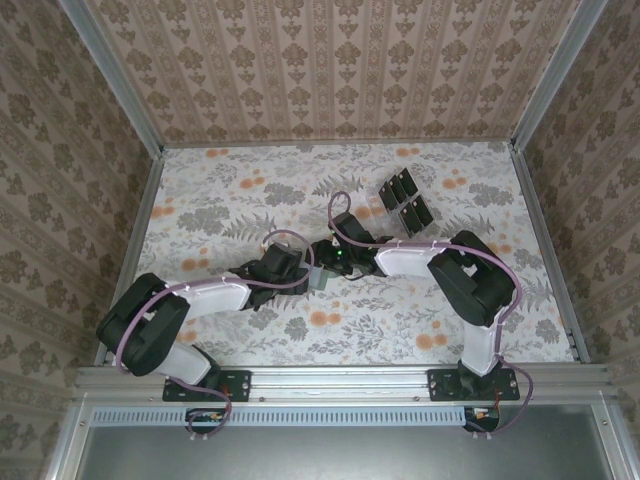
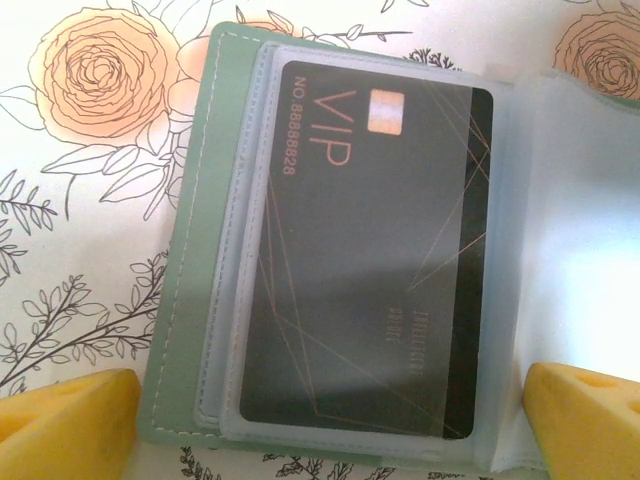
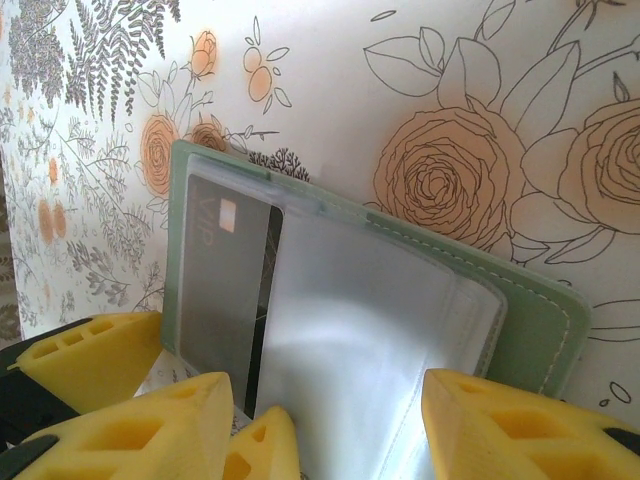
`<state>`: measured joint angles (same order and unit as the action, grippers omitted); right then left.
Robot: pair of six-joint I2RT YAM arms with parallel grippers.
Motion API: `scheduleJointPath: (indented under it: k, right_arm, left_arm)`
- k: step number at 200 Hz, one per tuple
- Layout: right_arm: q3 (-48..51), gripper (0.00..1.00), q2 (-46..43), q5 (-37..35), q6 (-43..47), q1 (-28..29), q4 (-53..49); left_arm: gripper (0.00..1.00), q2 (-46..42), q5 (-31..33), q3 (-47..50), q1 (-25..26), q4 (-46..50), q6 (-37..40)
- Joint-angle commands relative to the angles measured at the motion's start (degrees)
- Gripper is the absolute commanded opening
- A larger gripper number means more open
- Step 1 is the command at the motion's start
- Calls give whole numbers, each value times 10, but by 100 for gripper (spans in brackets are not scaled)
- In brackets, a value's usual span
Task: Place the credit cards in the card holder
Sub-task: Flip over the card slot on the card holder.
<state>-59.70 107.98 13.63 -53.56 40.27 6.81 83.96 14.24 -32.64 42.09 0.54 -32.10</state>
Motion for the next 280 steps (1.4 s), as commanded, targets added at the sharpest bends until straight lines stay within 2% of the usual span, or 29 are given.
scheduleJointPath:
  k: [1,90,192,280]
  right_arm:
    - [9,54,-14,-17,8,-2,-19]
    - [18,54,15,-13,-6,2,-2]
    - [-21,54,42,22,6,2,2]
    - [-57,54,44,51,9,3,-17]
  left_arm:
    - [100,7,15,17,-2,16,-13]
    - [100,5,14,21,-2,11,-13]
    - [100,-4,13,24,-2,9,-14]
    - [100,-94,18,32,-4,31,-17]
